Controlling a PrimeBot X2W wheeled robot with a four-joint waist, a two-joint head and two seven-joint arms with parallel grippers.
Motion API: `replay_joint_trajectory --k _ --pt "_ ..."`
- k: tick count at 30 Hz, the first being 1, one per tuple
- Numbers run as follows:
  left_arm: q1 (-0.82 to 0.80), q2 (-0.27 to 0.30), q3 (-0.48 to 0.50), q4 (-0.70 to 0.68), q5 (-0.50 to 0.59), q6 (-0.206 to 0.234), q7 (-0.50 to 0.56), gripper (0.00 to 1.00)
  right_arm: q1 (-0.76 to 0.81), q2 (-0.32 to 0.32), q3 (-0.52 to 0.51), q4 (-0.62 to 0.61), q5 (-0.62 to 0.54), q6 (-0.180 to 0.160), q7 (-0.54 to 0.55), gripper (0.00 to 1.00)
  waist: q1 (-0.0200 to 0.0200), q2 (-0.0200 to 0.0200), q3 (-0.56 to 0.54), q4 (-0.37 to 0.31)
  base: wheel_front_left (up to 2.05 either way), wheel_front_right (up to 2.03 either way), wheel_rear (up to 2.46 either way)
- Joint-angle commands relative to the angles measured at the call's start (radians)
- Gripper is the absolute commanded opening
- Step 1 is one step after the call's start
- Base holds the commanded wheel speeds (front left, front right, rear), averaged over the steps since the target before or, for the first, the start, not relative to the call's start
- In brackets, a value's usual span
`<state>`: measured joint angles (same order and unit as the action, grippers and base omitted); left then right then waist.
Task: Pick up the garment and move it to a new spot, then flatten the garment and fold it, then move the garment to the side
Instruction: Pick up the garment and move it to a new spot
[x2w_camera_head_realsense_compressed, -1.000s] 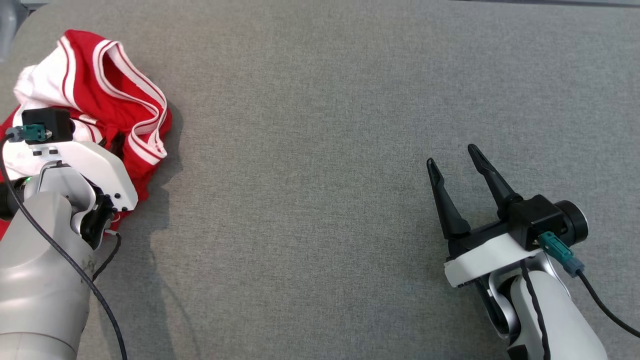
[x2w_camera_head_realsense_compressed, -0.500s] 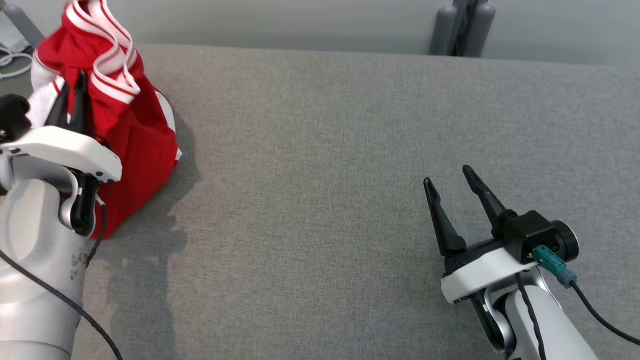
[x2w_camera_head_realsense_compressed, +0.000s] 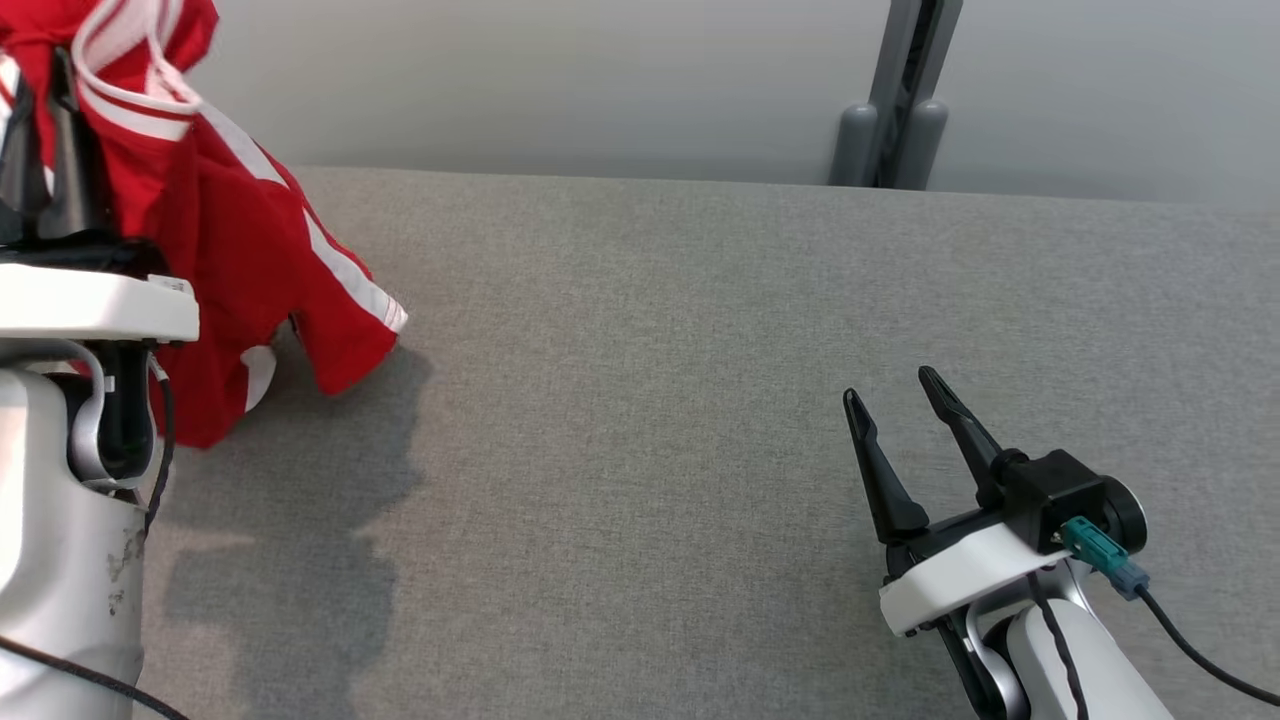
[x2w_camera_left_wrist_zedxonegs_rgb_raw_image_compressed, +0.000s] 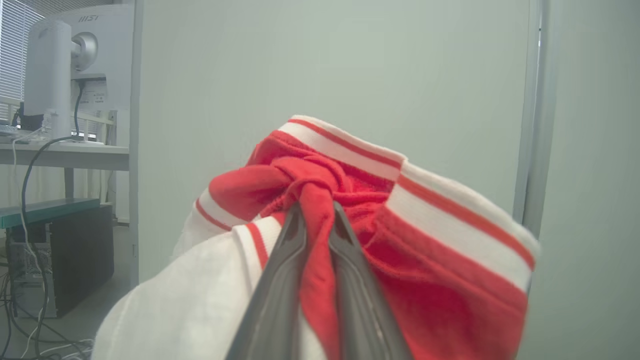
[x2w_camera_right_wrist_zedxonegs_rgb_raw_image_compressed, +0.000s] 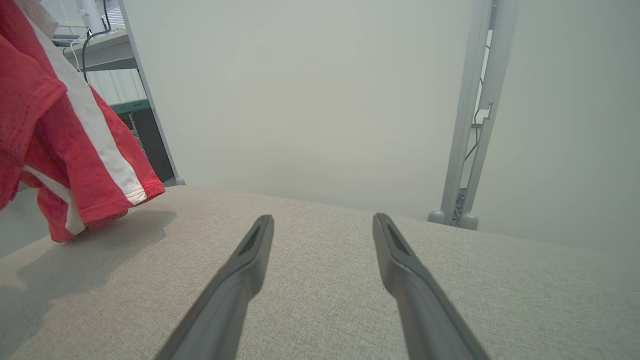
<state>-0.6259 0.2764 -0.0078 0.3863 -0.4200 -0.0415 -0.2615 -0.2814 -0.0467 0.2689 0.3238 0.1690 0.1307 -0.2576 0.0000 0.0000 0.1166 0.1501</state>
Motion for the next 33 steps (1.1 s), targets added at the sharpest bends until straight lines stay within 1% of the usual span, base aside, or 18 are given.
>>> replay_joint_trajectory --k 1,5,7,12,17,19,24,28,33 --pt "0.012 0.007 0.015 -0.040 0.007 0.007 -0.004 0.00 0.006 -0.007 0.001 0.000 0.008 0.000 -0.009 1.00 0.0000 0.0000 -0.012 -0.011 0.00 0.00 0.00" --pt "0.044 0.001 0.025 -0.119 0.000 0.009 -0.004 0.00 0.018 -0.007 -0.004 -0.002 0.012 0.000 -0.009 1.00 0.0000 0.0000 -0.024 -0.022 0.00 0.00 0.00" --pt "0.051 0.001 0.018 -0.149 -0.004 0.001 0.001 0.00 0.022 -0.007 -0.007 -0.001 0.014 0.000 -0.010 1.00 0.0000 0.0000 -0.028 -0.026 0.00 0.00 0.00" --pt "0.068 -0.015 -0.005 -0.222 -0.018 -0.002 0.029 0.00 0.022 -0.007 -0.015 -0.008 0.017 0.000 -0.010 1.00 0.0000 0.0000 -0.036 -0.038 0.00 0.00 0.00" --pt "0.085 -0.045 -0.063 -0.295 -0.022 -0.019 0.060 0.00 0.020 -0.007 -0.037 -0.020 0.007 0.000 -0.010 1.00 0.0000 0.0000 -0.042 -0.050 0.00 0.00 0.00" --pt "0.085 -0.066 -0.091 -0.329 -0.026 -0.020 0.074 0.00 0.015 -0.007 -0.049 -0.028 0.001 0.000 -0.010 1.00 0.0000 0.0000 -0.041 -0.062 0.00 0.00 0.00" --pt "0.075 -0.127 -0.162 -0.394 -0.035 -0.025 0.099 0.00 0.003 -0.008 -0.097 -0.043 -0.017 0.000 -0.010 1.00 0.0000 0.0000 -0.023 -0.107 0.00 0.00 0.00" --pt "0.066 -0.174 -0.217 -0.426 -0.040 -0.011 0.100 0.00 -0.005 -0.007 -0.153 -0.059 -0.041 0.000 -0.010 1.00 0.0000 0.0000 -0.002 -0.154 0.00 0.00 0.00" --pt "0.054 -0.207 -0.289 -0.428 -0.045 0.003 0.091 0.00 -0.016 -0.007 -0.217 -0.084 -0.058 0.000 -0.010 1.00 0.0000 0.0000 0.024 -0.225 0.00 0.00 0.00"
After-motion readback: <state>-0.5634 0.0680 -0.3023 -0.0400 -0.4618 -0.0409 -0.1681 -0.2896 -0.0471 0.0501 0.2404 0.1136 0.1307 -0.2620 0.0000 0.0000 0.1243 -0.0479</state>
